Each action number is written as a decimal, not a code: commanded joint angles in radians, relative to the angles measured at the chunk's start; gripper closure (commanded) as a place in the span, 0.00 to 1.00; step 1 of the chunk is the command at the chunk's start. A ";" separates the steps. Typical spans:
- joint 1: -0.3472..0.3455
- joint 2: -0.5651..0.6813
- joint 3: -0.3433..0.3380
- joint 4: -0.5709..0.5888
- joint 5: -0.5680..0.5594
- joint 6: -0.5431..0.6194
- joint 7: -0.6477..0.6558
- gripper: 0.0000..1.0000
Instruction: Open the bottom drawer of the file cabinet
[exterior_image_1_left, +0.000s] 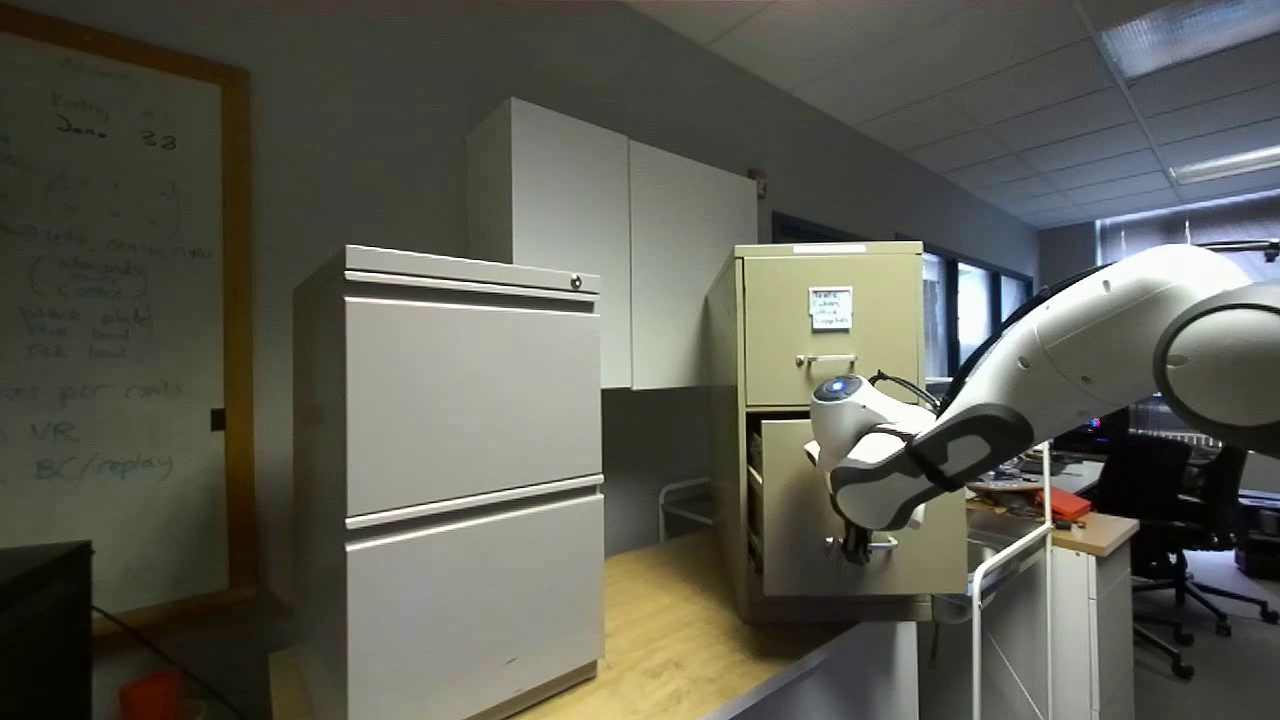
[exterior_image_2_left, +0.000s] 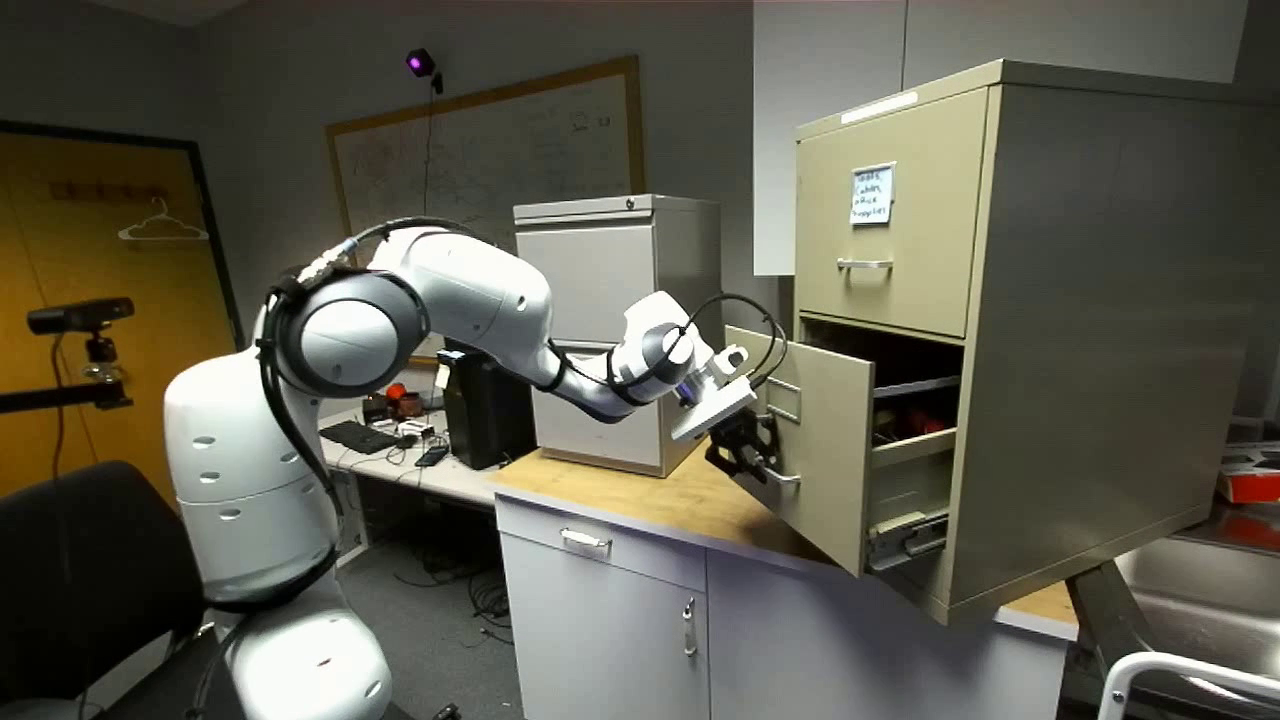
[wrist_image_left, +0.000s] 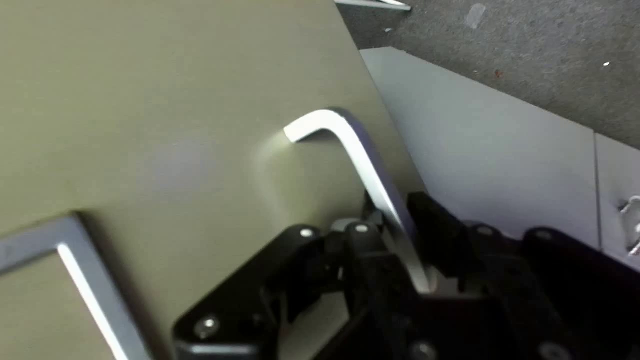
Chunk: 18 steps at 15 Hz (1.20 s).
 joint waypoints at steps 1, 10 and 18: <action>0.058 -0.141 0.051 -0.168 0.127 -0.116 -0.057 0.95; 0.116 -0.361 0.084 -0.374 0.177 -0.206 -0.056 0.95; 0.137 -0.433 0.104 -0.437 0.187 -0.225 -0.040 0.95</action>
